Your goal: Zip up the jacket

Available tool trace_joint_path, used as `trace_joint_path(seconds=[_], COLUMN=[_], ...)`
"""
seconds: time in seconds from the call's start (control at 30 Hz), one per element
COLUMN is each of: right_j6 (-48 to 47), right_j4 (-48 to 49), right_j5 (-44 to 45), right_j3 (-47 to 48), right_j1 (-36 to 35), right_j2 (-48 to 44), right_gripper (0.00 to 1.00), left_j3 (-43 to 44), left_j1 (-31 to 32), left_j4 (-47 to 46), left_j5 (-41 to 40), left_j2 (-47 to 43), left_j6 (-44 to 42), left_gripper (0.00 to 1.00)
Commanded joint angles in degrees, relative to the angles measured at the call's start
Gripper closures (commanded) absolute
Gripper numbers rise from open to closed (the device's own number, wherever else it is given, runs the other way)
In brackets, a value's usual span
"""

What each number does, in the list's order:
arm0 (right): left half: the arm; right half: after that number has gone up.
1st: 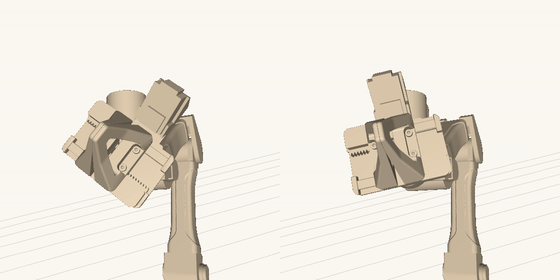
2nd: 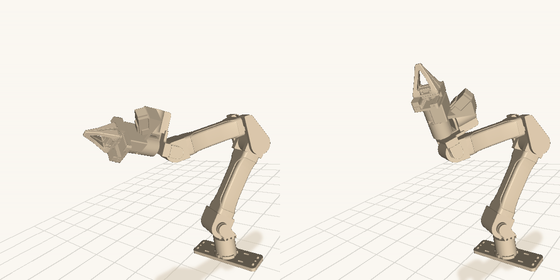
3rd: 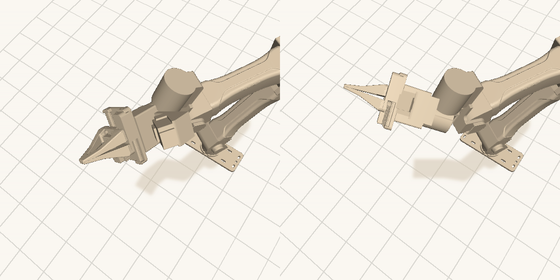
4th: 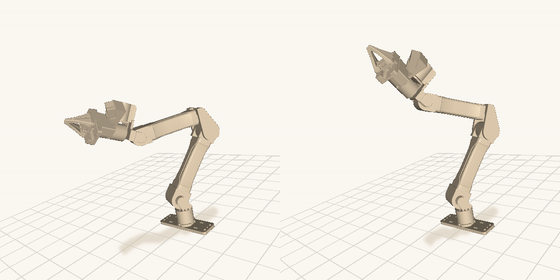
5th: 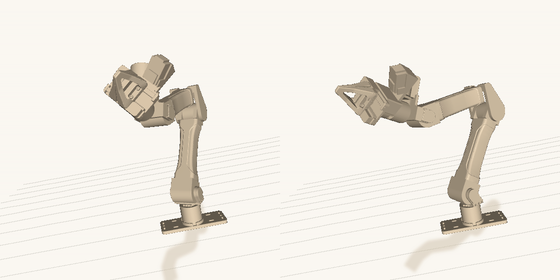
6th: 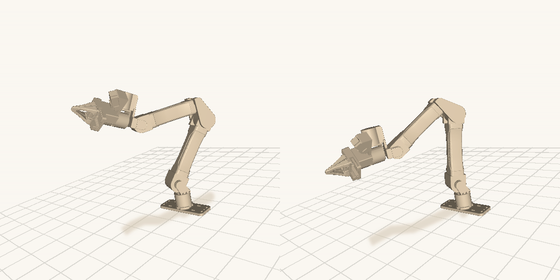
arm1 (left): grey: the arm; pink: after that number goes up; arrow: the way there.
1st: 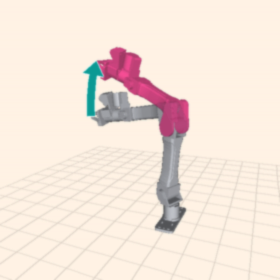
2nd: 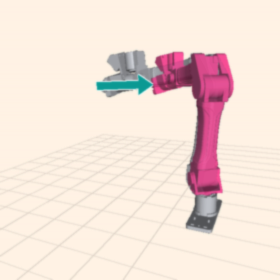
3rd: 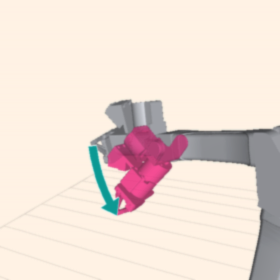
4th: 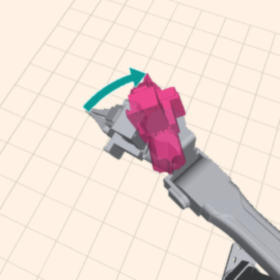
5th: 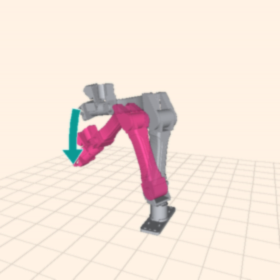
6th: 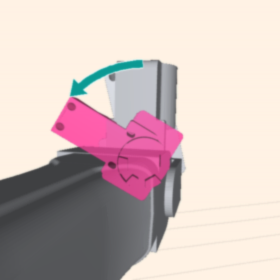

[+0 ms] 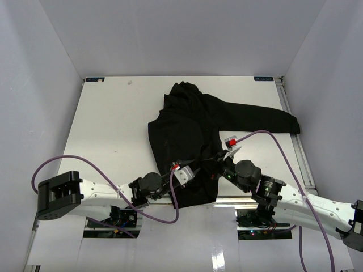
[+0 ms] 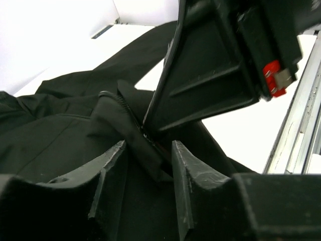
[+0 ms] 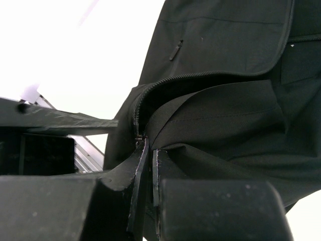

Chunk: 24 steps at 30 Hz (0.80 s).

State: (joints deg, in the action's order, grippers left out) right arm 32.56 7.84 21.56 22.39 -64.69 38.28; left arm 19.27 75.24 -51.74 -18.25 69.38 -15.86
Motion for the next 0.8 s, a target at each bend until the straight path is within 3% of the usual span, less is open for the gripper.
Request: trace_joint_path(seconds=[0.0, 0.2, 0.4, 0.77], right_j6=[-0.21, -0.12, -0.22, -1.02], right_j4=[4.25, 5.17, 5.31, 3.14], right_j5=[-0.56, -1.7, -1.5, 0.58], right_j3=[0.23, -0.2, -0.85, -1.23], right_j1=[-0.4, -0.44, -0.44, -0.36], right_j2=[-1.59, -0.79, -0.94, -2.71], right_gripper=[0.92, 0.92, 0.92, 0.92], left_j3=[1.83, 2.35, 1.9, -0.01], left_j1=[0.43, 0.43, 0.34, 0.42], left_j4=[0.8, 0.46, 0.26, 0.36], left_j5=[-0.47, -1.09, -2.4, 2.5], left_j2=[0.59, 1.54, 0.82, -2.28], left_j6=[0.12, -0.36, -1.03, 0.09], left_gripper=[0.47, 0.46, 0.55, 0.45])
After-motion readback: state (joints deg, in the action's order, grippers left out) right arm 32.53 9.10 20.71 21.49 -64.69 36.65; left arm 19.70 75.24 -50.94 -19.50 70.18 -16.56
